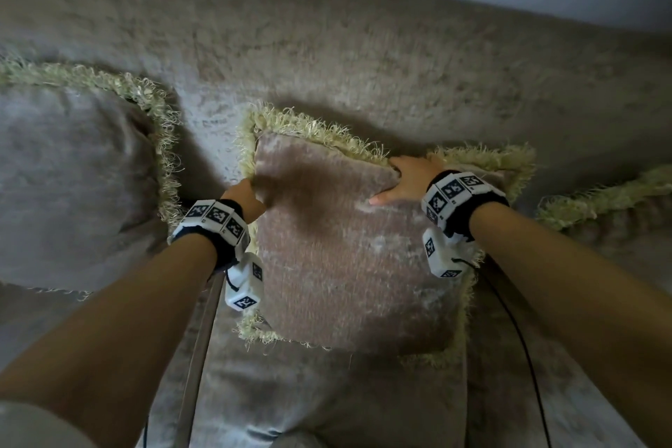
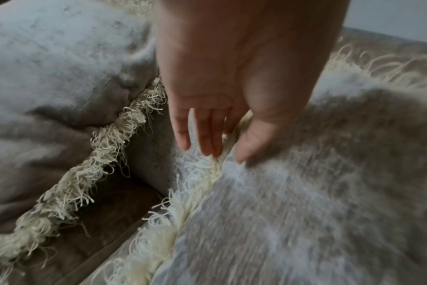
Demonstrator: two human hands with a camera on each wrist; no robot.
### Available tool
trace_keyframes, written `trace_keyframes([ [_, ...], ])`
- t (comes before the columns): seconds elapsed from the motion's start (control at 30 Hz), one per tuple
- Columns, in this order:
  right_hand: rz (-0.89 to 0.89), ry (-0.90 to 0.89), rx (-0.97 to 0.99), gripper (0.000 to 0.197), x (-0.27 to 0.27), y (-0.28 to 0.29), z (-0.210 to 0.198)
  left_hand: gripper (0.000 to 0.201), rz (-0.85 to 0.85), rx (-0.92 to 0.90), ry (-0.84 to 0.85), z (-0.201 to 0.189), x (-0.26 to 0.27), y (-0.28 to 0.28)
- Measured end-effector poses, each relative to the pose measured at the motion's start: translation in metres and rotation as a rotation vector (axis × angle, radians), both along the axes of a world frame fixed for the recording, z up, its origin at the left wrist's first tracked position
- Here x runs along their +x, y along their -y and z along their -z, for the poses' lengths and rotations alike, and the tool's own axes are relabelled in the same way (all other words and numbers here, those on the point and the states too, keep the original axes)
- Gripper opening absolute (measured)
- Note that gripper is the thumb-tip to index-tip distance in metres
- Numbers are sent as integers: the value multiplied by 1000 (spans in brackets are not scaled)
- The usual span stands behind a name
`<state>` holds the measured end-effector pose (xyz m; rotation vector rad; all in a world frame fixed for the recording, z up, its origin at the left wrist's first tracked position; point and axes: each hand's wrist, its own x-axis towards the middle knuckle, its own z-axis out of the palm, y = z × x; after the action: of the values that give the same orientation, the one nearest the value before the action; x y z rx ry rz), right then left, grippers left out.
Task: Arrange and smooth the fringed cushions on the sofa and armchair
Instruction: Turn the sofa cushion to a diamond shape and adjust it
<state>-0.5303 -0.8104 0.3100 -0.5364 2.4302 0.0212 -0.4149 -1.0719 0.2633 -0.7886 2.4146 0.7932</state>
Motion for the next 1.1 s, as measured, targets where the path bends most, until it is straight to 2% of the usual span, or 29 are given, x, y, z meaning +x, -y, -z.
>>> trace_keyframes([
  [0.07, -3, 3, -26, 100, 5, -6, -13, 68, -13, 62, -41, -9, -2, -6],
  [0.13, 8, 2, -49, 93, 9, -12, -22, 60, 8, 130, -51, -20, -1, -12],
  [0.17, 21, -14, -75, 81, 10, -17, -25, 54, 27, 149, -42, -24, 0, -14],
  [0.23, 11, -52, -123, 37, 14, -27, -34, 51, 36, 165, -48, -24, 2, -13],
  [0.27, -1, -71, -129, 34, 15, -32, -38, 51, 30, 171, -56, -25, 4, -13],
  [0.37, -28, -103, -75, 55, 13, -48, -52, 43, 4, 230, -114, -39, 4, -19],
  [0.47, -3, -147, -54, 64, 9, -70, -70, 44, -24, 345, -185, -78, -6, -39],
  [0.57, 65, -183, -83, 53, 4, -88, -91, 42, -18, 353, -303, -107, -31, -50],
  [0.67, 151, -202, -191, 52, 5, -104, -109, 49, 20, 327, -385, -144, -53, -65],
  [0.73, 206, -208, -260, 52, 5, -114, -115, 46, 24, 282, -441, -164, -67, -71],
  [0.87, 322, -119, -463, 49, 7, -123, -118, 75, 16, 220, -571, -175, -98, -71],
  [1.0, 426, -110, -609, 38, 4, -133, -114, 60, 58, 78, -607, -206, -109, -95],
  [1.1, 494, -117, -636, 47, 0, -140, -101, 59, 68, 107, -622, -205, -116, -105],
])
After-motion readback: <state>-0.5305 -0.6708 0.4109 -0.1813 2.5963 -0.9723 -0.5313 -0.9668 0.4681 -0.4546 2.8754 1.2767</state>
